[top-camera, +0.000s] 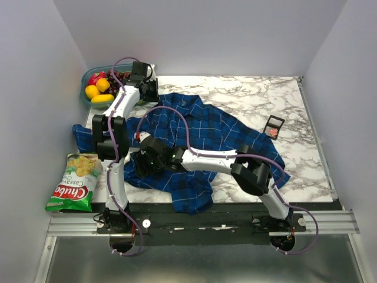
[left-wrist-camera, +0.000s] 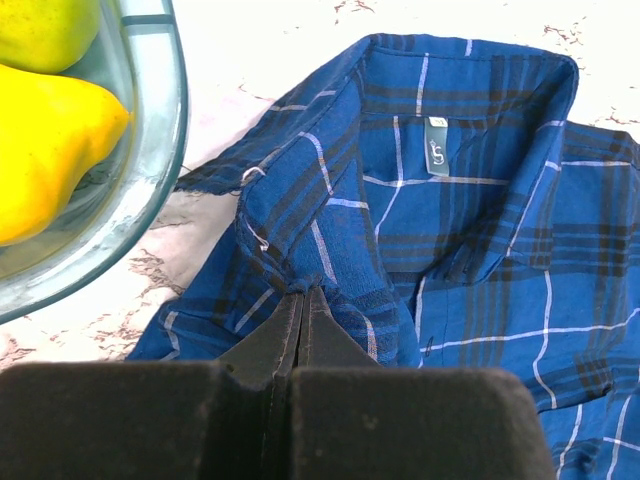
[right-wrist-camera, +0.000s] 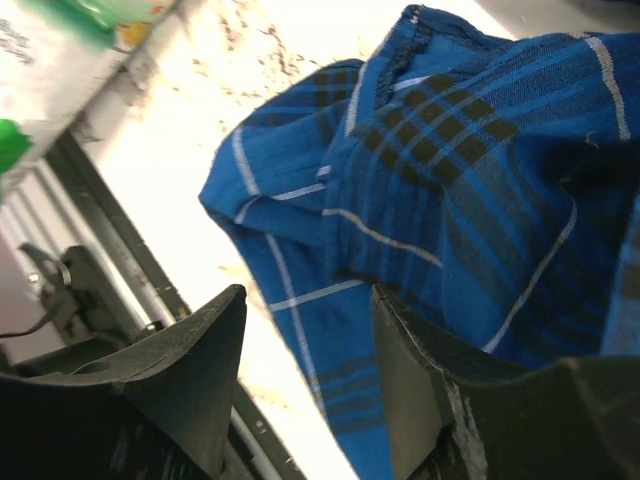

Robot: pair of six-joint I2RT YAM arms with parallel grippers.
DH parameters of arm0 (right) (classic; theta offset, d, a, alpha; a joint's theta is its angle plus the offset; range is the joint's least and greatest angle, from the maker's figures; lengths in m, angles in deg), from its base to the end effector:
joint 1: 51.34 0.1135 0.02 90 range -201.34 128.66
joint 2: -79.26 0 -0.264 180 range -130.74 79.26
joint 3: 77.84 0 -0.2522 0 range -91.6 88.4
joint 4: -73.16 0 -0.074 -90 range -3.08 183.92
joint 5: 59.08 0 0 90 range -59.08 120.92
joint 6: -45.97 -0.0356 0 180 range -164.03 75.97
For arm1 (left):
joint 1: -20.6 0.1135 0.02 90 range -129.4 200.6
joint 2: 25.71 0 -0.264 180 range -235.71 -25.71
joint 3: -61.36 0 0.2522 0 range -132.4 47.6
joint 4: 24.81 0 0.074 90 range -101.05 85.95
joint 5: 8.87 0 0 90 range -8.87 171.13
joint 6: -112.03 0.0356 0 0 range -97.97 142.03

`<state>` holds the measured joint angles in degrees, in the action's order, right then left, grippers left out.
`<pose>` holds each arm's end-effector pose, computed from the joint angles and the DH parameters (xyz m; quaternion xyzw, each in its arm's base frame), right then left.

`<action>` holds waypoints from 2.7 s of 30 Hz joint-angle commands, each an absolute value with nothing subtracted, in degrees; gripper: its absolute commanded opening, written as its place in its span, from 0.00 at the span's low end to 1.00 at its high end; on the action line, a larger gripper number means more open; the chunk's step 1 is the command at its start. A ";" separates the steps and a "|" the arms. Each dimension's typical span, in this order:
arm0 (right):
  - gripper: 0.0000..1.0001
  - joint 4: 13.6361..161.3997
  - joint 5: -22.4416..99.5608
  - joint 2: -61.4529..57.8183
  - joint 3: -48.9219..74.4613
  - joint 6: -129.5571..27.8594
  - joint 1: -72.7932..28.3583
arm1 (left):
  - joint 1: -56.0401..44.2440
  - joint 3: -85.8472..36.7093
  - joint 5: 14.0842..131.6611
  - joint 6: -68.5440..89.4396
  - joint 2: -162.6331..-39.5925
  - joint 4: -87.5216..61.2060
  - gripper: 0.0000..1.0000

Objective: Pin the brooch onto the clothing
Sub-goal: Flatten out the crumpled clothing at the center of the board.

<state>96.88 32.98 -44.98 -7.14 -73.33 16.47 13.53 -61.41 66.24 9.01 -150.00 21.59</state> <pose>0.1868 0.4614 0.1983 -0.3045 0.8482 0.3354 0.2745 0.4886 -0.0698 0.2445 -0.0016 0.9266 -0.1812 0.3294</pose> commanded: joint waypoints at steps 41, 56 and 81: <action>0.01 104.43 17.91 -39.93 -8.99 -71.54 19.50 | 14.10 -59.80 69.27 9.90 -143.66 20.50 0.00; 0.01 93.26 33.81 -21.64 12.28 -76.11 24.68 | 10.67 -68.21 82.61 15.52 -137.76 24.62 0.00; 0.01 85.52 37.07 -24.01 21.16 -79.11 29.87 | 1.80 -86.87 96.25 24.48 -157.62 29.38 0.00</action>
<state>85.91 34.71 -21.97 21.49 -80.11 28.82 4.70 -85.69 93.32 22.93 -155.20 31.77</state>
